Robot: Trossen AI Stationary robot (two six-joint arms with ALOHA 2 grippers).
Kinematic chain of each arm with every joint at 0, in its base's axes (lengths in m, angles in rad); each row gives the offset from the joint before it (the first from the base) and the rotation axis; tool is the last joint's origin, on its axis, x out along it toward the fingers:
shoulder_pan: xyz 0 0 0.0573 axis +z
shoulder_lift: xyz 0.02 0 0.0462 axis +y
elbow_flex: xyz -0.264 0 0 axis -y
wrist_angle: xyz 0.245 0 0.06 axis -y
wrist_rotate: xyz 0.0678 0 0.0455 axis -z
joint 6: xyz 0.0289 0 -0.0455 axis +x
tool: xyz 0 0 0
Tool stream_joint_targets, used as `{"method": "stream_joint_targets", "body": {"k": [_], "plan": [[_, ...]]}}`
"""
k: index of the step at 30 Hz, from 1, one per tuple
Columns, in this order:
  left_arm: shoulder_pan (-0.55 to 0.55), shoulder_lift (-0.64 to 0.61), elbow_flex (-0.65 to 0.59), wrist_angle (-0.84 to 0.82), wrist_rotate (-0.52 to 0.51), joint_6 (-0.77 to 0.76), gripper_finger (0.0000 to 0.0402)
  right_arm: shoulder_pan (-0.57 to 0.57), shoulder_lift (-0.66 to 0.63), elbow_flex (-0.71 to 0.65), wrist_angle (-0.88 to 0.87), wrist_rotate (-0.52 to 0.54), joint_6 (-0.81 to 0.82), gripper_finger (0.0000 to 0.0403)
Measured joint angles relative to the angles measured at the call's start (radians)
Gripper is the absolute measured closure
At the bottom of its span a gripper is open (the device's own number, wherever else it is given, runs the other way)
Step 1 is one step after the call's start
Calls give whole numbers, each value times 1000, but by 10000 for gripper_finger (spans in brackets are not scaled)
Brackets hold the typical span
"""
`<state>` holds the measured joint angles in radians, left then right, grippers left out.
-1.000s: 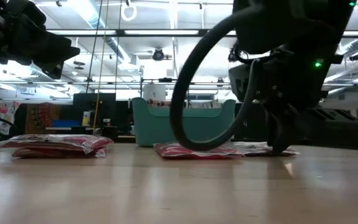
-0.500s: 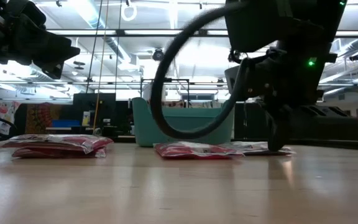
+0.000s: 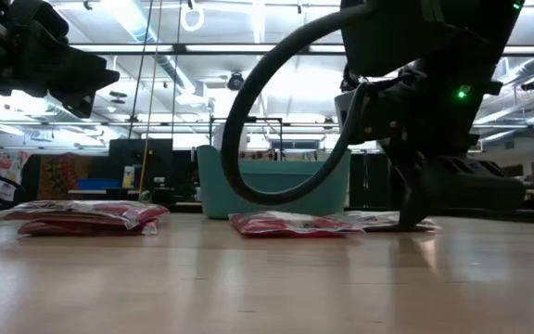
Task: Sort popcorn bags into baskets
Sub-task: Put the red popcorn bag into the blue bin
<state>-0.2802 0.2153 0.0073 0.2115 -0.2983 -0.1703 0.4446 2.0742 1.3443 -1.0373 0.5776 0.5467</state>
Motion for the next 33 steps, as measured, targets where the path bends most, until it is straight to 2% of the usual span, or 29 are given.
{"method": "stream_joint_targets", "body": {"k": [7, 15, 20, 24, 30, 33], "plan": [[0, 0, 0, 0, 0, 0, 285, 1, -7, -68, 74, 32, -6, 231], [0, 0, 0, 0, 0, 0, 285, -3, -1, -87, 96, 139, -57, 241], [0, 0, 0, 0, 0, 0, 285, -27, 0, -87, 108, 138, -96, 256], [0, 0, 0, 0, 0, 0, 285, -49, 0, -86, 133, 111, -135, 290], [0, 0, 0, 0, 0, 0, 285, -75, 0, -87, 150, 92, -156, 384], [0, 0, 0, 0, 0, 0, 285, -78, 0, -87, 150, 83, -153, 392]]}}
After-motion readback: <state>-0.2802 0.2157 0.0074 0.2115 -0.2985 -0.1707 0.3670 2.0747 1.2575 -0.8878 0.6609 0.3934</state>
